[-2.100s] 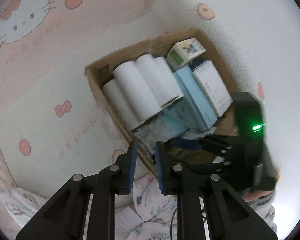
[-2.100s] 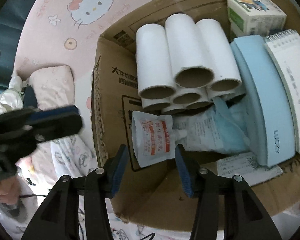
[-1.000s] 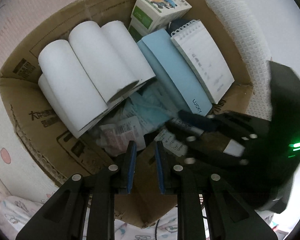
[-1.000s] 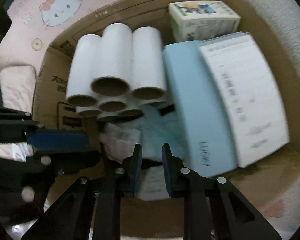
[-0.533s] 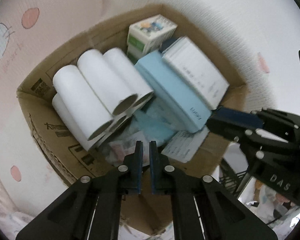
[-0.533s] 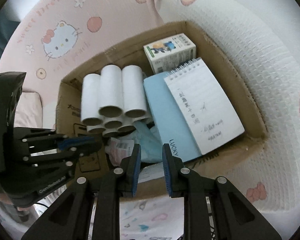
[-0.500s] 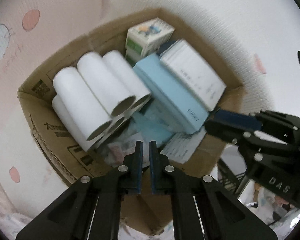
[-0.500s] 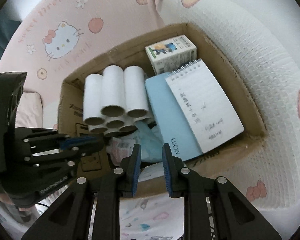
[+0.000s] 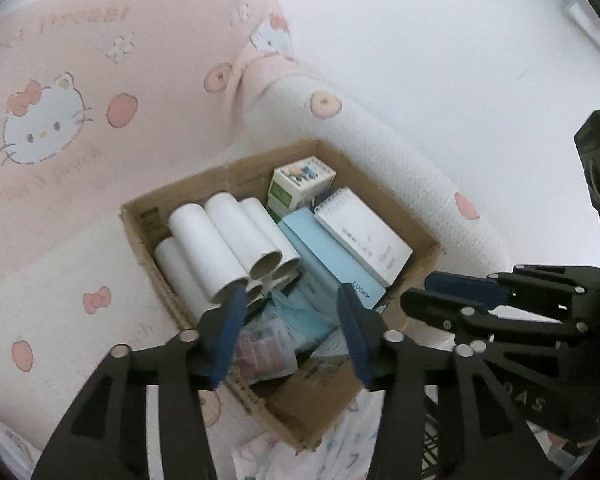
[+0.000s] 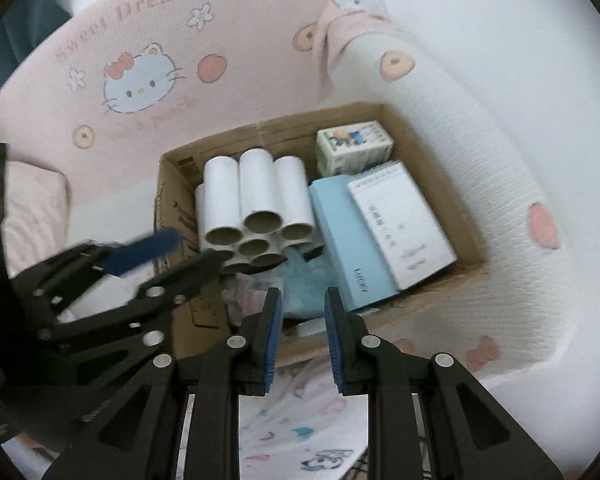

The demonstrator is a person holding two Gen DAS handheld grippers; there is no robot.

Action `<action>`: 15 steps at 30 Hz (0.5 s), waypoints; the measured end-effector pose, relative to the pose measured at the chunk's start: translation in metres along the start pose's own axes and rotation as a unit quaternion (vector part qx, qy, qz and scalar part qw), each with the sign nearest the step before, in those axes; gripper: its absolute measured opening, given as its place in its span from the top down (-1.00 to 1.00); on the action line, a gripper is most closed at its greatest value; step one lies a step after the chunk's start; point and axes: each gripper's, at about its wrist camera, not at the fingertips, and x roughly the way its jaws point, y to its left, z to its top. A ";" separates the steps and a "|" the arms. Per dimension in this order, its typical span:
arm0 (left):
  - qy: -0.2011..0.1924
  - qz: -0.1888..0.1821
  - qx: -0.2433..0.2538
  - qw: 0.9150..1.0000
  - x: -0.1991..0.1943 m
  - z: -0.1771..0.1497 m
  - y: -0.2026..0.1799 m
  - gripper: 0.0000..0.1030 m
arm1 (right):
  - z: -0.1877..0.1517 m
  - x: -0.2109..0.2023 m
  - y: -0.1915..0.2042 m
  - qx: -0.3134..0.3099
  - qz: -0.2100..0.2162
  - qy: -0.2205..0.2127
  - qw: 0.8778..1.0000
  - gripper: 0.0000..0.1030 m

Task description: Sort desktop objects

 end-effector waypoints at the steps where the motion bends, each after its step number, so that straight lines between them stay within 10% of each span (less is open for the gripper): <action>1: -0.005 0.000 0.001 1.000 -0.004 0.000 0.001 -0.10 | 0.000 -0.004 0.003 -0.003 -0.006 -0.003 1.000 0.65; 15: -0.047 0.044 0.023 0.998 -0.070 -0.009 0.017 -0.26 | -0.007 -0.053 0.049 -0.011 -0.067 -0.038 0.997 0.61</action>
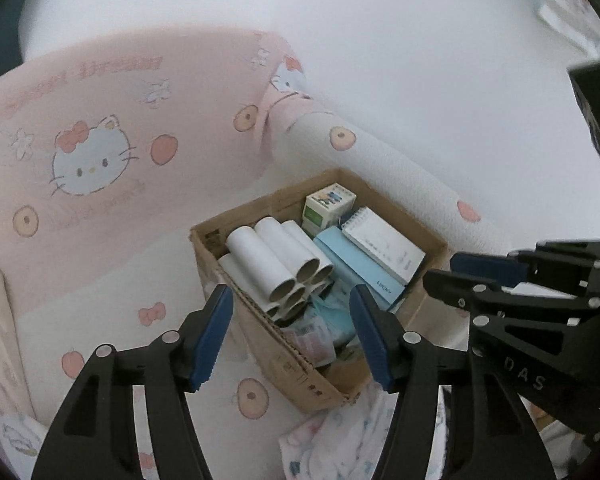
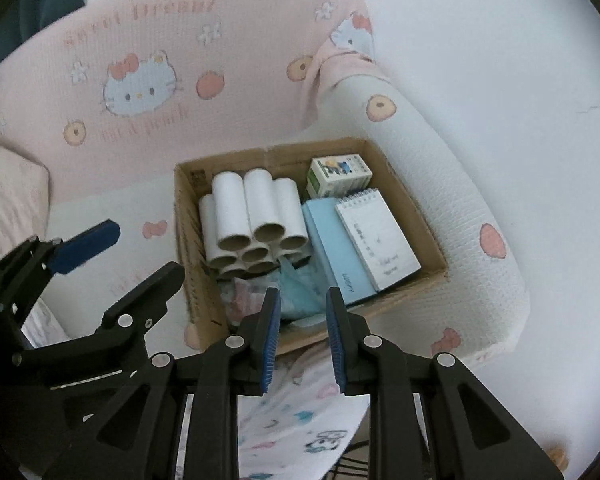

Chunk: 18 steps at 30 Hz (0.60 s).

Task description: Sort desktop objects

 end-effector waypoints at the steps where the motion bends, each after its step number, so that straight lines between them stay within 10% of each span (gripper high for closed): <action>1: -0.001 -0.003 -0.005 1.000 -0.003 0.001 0.004 -0.26 | 0.001 -0.004 0.003 0.002 0.002 -0.003 1.000 0.61; 9: 0.030 0.044 -0.009 0.999 -0.025 0.013 0.029 -0.54 | 0.002 -0.033 0.024 -0.016 -0.038 -0.033 0.999 -0.05; 18: 0.075 0.093 -0.019 0.993 -0.054 0.021 0.029 -0.55 | -0.002 -0.057 0.036 -0.037 -0.046 -0.052 0.997 -0.19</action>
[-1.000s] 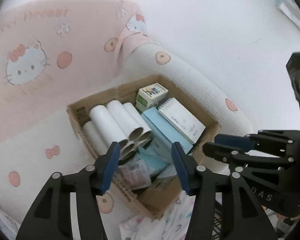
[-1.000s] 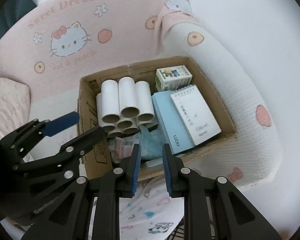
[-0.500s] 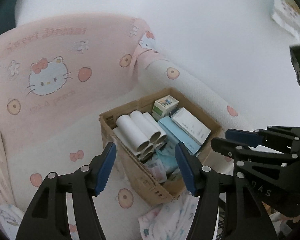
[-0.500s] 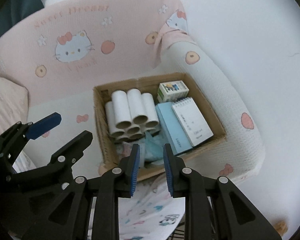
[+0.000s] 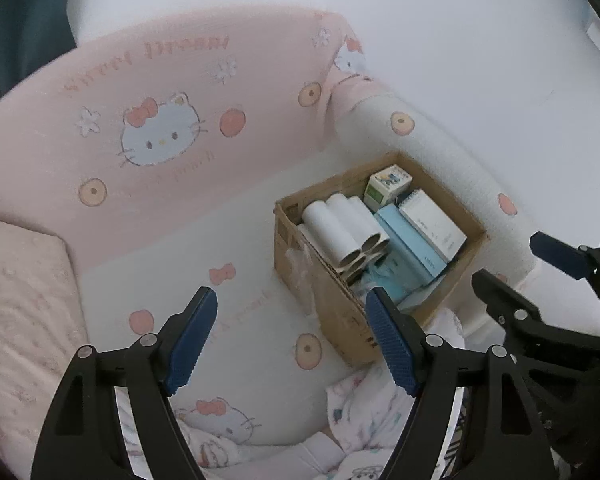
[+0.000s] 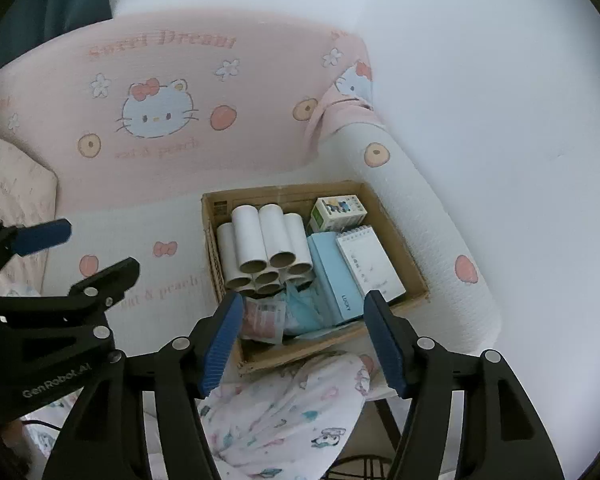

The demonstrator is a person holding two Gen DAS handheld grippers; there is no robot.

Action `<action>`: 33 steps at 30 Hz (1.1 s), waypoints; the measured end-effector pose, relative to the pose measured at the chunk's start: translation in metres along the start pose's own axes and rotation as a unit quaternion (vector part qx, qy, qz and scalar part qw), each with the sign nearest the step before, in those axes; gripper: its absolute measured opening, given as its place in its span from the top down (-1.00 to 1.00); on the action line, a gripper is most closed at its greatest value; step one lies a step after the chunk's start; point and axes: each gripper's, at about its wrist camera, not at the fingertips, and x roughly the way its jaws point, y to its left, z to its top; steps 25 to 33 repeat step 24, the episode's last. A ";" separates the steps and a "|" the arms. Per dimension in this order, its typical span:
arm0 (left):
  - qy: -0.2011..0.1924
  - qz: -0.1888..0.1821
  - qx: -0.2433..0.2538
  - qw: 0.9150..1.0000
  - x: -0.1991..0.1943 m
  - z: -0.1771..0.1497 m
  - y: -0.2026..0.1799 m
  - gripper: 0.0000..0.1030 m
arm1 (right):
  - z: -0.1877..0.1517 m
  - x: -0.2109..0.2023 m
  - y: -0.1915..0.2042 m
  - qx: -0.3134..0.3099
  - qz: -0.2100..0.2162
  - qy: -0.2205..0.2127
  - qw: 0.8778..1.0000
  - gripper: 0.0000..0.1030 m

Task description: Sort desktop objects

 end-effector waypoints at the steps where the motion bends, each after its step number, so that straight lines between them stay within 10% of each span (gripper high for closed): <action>1: -0.004 -0.004 0.000 1.000 -0.005 0.000 0.000 -0.55 | 0.000 0.000 -0.001 0.000 -0.002 0.000 1.000 -0.20; 33: 0.023 -0.031 0.021 0.999 0.001 -0.002 -0.014 -0.55 | -0.025 0.019 0.002 -0.021 0.016 0.052 0.998 -0.30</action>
